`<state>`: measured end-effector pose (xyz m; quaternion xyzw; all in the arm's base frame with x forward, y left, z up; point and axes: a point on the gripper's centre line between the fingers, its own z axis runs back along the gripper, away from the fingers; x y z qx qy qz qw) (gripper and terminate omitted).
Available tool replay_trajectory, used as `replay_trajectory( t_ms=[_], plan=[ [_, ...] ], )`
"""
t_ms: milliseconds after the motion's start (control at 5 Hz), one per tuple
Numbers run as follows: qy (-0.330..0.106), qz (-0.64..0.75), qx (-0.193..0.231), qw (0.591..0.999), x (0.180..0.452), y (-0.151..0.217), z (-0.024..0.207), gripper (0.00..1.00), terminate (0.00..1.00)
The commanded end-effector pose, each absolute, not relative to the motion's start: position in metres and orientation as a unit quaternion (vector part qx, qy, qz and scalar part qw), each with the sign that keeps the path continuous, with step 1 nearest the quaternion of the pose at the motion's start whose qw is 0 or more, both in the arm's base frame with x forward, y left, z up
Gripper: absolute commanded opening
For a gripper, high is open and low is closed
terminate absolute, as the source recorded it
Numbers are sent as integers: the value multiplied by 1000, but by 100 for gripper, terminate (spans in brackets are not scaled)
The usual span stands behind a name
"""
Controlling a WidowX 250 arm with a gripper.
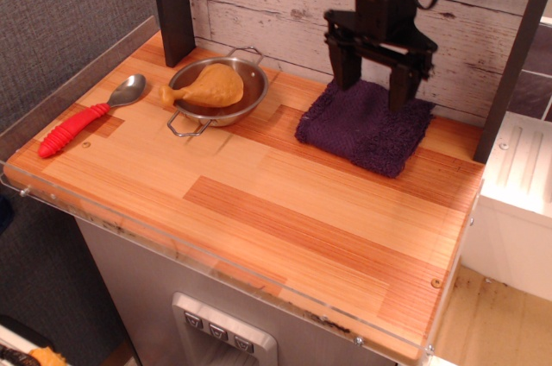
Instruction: Move the purple rag back so it is to the right of the silver pot.
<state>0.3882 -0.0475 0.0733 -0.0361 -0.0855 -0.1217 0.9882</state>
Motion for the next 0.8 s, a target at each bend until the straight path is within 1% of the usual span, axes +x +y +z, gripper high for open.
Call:
replay_trajectory(
  t_ms=[0, 200, 400, 600],
  plan=[
    [-91, -100, -35, 990, 337, -21, 116, 100, 0],
    [-77, -103, -20, 991, 300, 0, 112, 100, 0],
    [-73, -101, 9, 992, 274, 14, 109, 100, 0],
    [-76, -97, 16, 992, 266, 23, 107, 100, 0]
  ],
)
